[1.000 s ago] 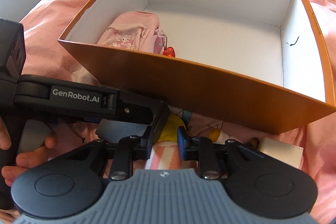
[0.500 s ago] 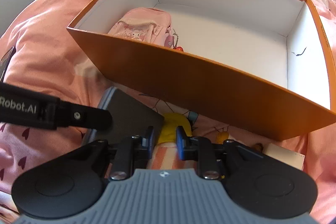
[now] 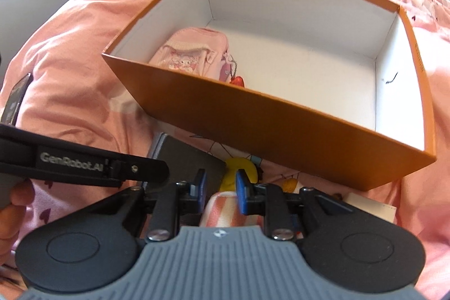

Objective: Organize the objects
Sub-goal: 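Lift the grey box with the left tool while the right tool grasps the photo card pack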

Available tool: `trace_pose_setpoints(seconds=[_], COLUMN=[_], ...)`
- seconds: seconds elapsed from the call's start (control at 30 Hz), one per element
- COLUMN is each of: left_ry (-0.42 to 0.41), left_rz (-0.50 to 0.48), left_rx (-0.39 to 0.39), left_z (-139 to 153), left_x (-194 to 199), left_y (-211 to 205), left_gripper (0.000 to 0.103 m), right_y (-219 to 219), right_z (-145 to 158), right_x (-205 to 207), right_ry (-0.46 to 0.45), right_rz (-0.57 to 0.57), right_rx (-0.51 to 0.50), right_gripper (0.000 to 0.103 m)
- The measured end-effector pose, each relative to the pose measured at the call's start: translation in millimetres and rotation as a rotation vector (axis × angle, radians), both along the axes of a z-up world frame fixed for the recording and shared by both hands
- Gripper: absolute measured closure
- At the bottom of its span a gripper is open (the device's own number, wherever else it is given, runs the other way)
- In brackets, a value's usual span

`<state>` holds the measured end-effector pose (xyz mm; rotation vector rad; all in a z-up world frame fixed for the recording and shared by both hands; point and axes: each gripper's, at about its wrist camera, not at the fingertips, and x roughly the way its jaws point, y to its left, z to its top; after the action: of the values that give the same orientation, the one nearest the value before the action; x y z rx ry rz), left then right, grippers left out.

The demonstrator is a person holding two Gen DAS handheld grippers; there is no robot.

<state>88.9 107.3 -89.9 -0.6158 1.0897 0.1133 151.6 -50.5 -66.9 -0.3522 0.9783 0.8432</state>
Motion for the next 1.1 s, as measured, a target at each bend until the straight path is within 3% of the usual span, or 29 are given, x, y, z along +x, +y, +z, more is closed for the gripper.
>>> trace_pose_setpoints(seconds=[0.1,0.27,0.5,0.67,0.93,1.1], left_ry=[-0.010,-0.025,-0.020,-0.007,-0.016,-0.027], left_rz=[-0.036,-0.097,-0.161,-0.170,-0.177,-0.176], left_rx=[0.063,0.136,0.228,0.284,0.297,0.304], left_z=[12,33,52,54,55,57], left_x=[-5,-16,-27,-35,-44,-47], left_y=[-7,-17,-30,-32,-33,-32], left_gripper=[0.068,0.068,0.068,0.068,0.068,0.068], right_y=[-9,-20,-12,-3,13,17], right_z=[16,33,17,5,-18,-26], right_x=[-8,-27,-59,-61,-71,-73], right_ry=[-0.010,0.060,0.117,0.116,0.090,0.095], right_rz=[0.044,0.225,0.469,0.536,0.619,0.622], right_rx=[0.015,0.020,-0.103,-0.168,-0.282,-0.295], right_gripper=[0.078,0.078,0.078,0.077,0.074,0.075])
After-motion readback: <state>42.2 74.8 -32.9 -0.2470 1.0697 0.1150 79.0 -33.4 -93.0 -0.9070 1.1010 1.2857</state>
